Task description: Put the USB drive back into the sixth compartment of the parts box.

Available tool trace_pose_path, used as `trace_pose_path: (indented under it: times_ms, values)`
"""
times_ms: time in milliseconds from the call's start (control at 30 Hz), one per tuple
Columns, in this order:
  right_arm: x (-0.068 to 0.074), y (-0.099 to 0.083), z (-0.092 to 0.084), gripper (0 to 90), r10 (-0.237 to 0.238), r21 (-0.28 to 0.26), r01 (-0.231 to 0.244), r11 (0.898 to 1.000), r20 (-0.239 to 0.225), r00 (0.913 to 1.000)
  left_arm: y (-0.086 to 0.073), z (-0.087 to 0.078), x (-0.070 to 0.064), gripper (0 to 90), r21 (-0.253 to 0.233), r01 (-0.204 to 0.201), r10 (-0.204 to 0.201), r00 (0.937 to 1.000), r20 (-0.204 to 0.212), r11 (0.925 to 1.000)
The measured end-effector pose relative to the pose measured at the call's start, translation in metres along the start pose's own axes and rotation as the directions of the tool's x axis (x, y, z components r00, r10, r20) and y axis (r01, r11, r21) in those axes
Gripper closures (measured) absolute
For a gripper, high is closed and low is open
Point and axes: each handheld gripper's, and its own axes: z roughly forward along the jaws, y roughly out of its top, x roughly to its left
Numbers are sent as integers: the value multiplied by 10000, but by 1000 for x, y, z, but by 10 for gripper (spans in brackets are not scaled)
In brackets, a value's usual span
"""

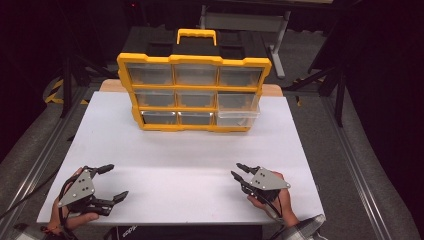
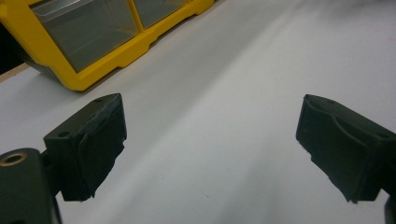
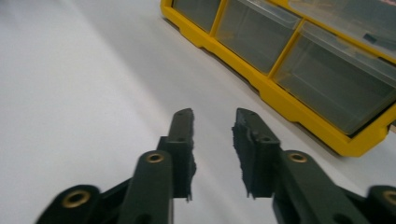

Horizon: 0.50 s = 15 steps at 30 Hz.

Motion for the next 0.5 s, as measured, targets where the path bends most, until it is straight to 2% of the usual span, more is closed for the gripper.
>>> trace_pose_path:
  times_ms: [67,300,500]
  values:
    - [-1,0,-1,773,62,-96,-61,9999,59,10000,0,0,0,97,-34,8,-8,10000,-7,10000]
    - [-3,-2,-1,900,135,20,-135,9999,92,9999,2,2,3,97,-126,-25,26,10000,62,9999]
    - [-2,-2,0,900,47,162,-47,9999,-24,10000,2,3,4,97,-129,19,-18,9999,127,9999]
